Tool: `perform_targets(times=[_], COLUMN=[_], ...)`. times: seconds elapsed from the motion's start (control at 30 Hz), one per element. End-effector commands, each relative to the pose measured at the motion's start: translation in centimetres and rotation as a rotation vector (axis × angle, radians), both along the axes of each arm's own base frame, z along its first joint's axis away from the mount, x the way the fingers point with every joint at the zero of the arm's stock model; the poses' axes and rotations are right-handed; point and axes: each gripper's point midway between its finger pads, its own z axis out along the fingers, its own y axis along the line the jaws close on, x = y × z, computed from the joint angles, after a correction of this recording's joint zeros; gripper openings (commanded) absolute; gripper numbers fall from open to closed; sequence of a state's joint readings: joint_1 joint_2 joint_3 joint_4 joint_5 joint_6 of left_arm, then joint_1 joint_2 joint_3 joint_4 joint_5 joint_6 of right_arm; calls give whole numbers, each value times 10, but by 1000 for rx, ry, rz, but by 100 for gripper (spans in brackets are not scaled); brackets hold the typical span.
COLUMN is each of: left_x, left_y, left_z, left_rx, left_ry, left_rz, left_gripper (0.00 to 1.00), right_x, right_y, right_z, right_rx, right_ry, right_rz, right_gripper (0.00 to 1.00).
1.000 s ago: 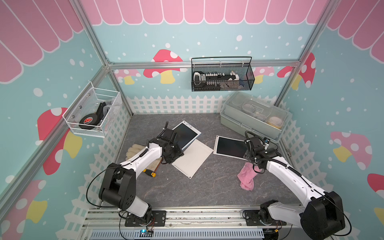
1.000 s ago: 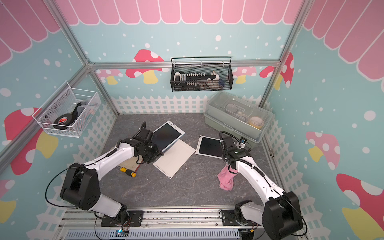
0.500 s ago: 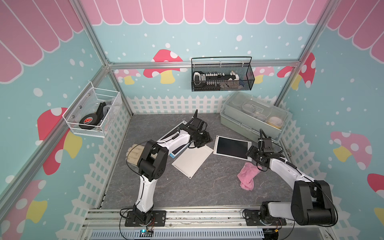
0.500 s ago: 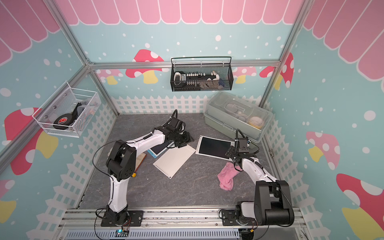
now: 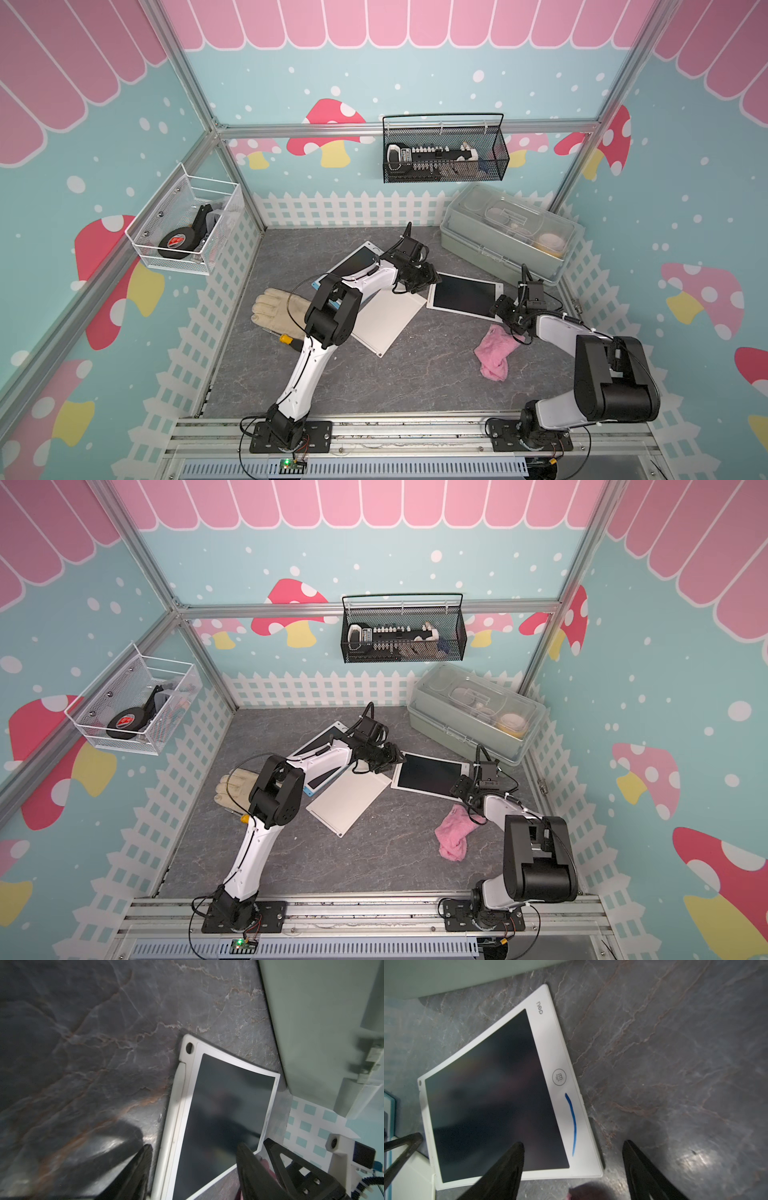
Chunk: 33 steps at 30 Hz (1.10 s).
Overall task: Wipe the drawing tablet
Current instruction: Move the drawing tablet to the center of the board.
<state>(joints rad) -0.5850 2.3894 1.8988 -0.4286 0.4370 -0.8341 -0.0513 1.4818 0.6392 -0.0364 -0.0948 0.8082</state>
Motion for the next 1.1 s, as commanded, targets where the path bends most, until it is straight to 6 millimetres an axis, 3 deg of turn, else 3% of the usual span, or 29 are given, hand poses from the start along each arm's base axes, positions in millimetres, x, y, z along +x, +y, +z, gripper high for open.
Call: perform_targets(times=[0.0, 0.3, 0.53, 0.7, 0.83, 1.07], left_x=[2, -5, -8, -13, -11, -11], left_y=[-10, -10, -23, -29, -33, -47], left_z=[1, -12, -15, -12, 6, 57], left_rx=[-20, 18, -27, -38, -99, -249], left_ry=[-2, 9, 45, 50, 23, -42], left_rz=[-13, -34, -63, -64, -44, -38], left_gripper=[65, 65, 65, 64, 64, 64], right_x=[5, 8, 10, 17, 16, 4], right_y=[-1, 1, 1, 13, 21, 18], right_z=[-4, -19, -18, -17, -15, -21], right_rx=[29, 35, 28, 74, 105, 118], right_ry=[7, 49, 47, 21, 19, 48], right_rz=[-16, 5, 24, 86, 132, 144], right_gripper=[76, 75, 75, 73, 69, 68])
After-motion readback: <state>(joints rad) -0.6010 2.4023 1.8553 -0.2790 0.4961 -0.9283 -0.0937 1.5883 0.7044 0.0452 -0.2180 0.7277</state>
